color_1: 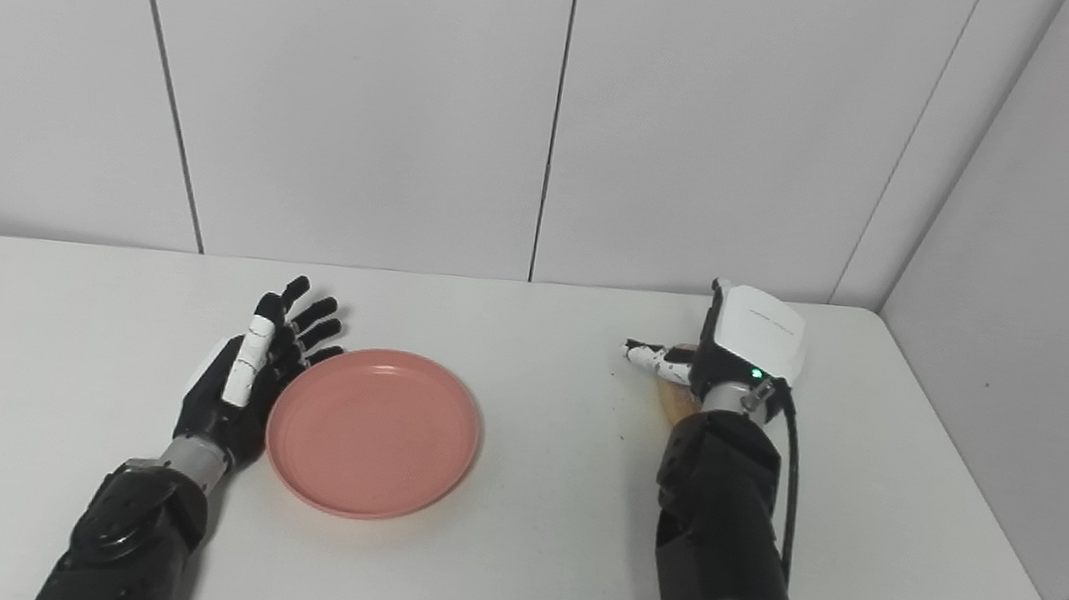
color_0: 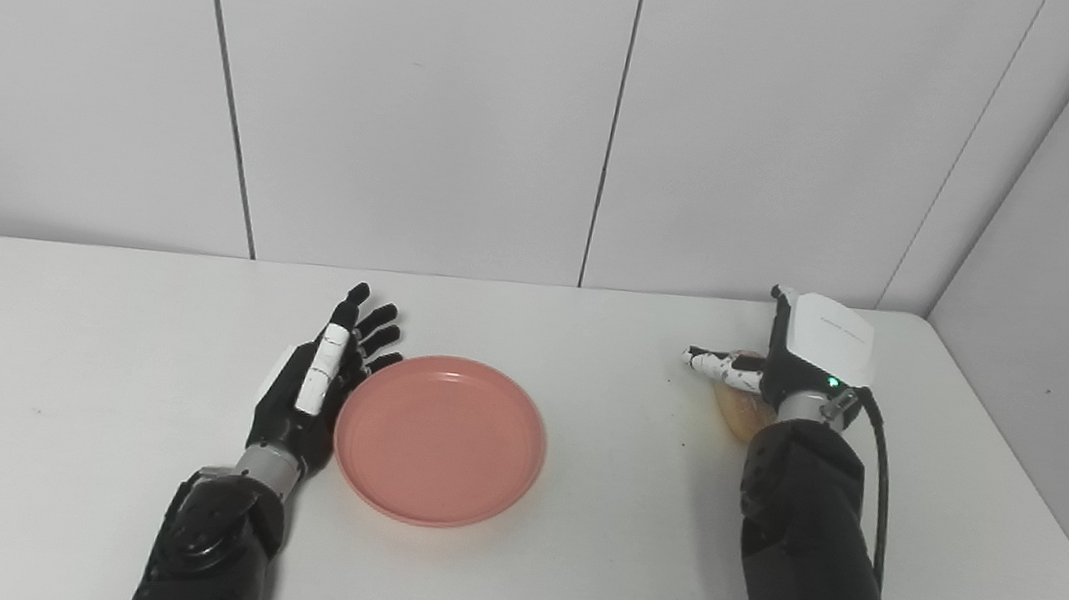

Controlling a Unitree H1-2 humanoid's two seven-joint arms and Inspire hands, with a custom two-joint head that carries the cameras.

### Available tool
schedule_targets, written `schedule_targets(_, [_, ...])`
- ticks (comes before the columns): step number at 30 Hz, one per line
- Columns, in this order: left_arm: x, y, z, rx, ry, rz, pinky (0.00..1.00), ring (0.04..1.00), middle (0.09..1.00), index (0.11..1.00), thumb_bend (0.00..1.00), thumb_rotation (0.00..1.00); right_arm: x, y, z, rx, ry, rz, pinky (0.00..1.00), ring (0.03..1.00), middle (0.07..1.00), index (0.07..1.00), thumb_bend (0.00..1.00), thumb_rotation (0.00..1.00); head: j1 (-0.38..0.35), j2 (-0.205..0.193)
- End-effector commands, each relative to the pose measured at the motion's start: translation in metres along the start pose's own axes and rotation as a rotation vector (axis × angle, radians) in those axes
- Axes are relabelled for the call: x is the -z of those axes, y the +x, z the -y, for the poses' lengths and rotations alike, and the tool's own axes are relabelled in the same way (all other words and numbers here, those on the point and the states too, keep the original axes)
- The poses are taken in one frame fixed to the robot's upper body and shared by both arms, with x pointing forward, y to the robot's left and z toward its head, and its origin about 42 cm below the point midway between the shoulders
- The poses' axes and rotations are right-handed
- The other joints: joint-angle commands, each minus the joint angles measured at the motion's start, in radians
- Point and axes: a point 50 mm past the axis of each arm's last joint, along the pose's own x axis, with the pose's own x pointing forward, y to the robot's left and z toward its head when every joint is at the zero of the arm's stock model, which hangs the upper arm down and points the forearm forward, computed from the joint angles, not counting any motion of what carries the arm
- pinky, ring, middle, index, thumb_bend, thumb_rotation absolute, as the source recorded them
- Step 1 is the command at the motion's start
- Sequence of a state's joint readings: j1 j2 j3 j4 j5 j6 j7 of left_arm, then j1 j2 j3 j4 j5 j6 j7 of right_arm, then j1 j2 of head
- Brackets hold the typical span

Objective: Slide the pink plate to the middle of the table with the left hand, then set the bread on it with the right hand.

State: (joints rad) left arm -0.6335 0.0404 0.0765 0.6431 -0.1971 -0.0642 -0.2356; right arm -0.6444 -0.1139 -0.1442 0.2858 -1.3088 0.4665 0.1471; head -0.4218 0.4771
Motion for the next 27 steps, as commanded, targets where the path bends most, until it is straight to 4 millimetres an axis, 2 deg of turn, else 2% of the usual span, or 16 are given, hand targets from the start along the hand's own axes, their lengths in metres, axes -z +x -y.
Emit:
schedule_targets(1, [0.007,-0.003,-0.001,-0.002,-0.005,-0.035,0.82,0.907,0.915,0.975,0.98,0.86,-0.016,0.014,0.028,0.074,0.007,0.01,0.38,0.576,0.766,0.822,0.99,0.63,0.0,0.001])
schedule_targets(5, [0.007,-0.004,-0.001,-0.003,-0.009,-0.035,0.82,0.909,0.914,0.977,0.97,0.86,-0.016,0.019,0.025,0.051,0.0,-0.004,0.38,0.576,0.779,0.828,0.98,0.62,-0.001,0.003])
schedule_targets(10, [0.007,-0.005,0.0,-0.001,-0.018,-0.036,0.84,0.916,0.918,0.977,0.97,0.84,-0.016,0.023,0.023,0.021,0.004,-0.016,0.33,0.52,0.772,0.83,0.96,0.62,0.007,0.001])
schedule_targets(20, [0.007,-0.006,0.002,0.001,-0.016,-0.034,0.83,0.909,0.917,0.983,0.97,0.84,-0.013,0.026,0.019,-0.005,0.018,-0.028,0.34,0.537,0.787,0.849,0.96,0.63,0.008,0.004])
schedule_targets(27, [0.006,-0.007,0.002,0.008,-0.021,-0.033,0.84,0.915,0.923,0.986,0.97,0.84,-0.011,0.025,0.019,-0.018,-0.001,-0.021,0.34,0.534,0.765,0.85,0.94,0.64,0.009,0.007])
